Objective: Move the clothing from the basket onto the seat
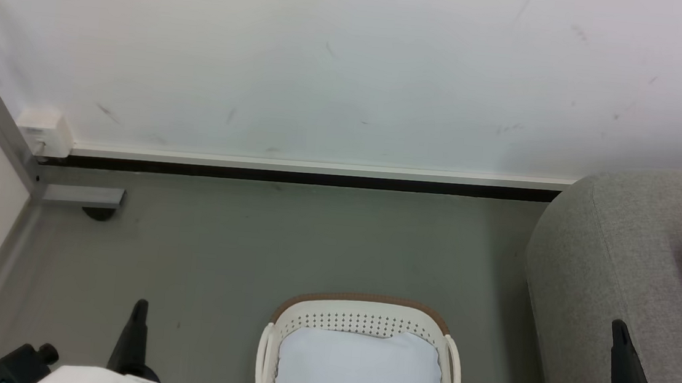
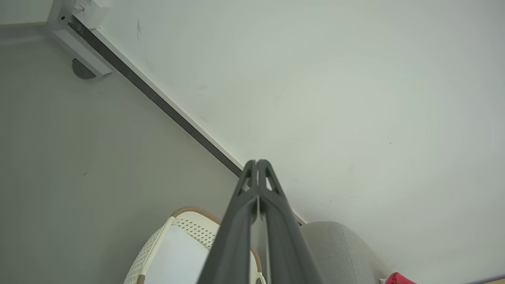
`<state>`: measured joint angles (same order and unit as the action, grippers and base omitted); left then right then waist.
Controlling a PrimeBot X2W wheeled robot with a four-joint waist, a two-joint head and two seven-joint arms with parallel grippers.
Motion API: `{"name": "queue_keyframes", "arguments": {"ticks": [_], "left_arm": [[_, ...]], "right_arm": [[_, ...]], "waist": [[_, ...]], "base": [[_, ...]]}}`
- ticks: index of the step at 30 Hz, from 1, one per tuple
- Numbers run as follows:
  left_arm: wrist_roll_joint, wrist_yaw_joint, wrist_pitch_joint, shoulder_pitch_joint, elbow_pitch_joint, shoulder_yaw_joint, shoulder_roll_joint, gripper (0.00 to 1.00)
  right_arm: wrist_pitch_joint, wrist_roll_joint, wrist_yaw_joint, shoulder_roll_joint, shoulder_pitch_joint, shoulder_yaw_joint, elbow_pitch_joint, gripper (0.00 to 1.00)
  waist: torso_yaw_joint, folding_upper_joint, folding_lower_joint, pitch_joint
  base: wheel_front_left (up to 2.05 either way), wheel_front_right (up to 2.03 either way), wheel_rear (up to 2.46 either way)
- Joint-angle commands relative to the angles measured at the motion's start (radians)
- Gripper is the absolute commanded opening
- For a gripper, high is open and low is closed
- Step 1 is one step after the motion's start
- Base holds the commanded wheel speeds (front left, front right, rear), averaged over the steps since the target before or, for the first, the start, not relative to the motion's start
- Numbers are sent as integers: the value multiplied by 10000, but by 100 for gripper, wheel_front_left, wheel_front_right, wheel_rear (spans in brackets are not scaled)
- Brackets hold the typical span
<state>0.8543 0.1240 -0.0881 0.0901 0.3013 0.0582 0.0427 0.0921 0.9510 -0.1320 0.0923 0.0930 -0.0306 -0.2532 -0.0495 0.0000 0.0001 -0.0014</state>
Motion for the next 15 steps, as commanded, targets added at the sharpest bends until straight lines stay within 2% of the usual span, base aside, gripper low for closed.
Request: {"name": "queue_keyframes", "arguments": {"ticks": [1,15], "left_arm": [[436,41,91,181,-182,69,68,0],[1948,53,504,197,-268,181,78,0]], "right_arm": [[-70,351,8,5,192,94,149,0],[-484,1692,10,-72,192,366,148,0]], "waist": [[10,0,-1,1],[87,0,-1,8]], "base": [[0,0,0],[0,0,0]]}}
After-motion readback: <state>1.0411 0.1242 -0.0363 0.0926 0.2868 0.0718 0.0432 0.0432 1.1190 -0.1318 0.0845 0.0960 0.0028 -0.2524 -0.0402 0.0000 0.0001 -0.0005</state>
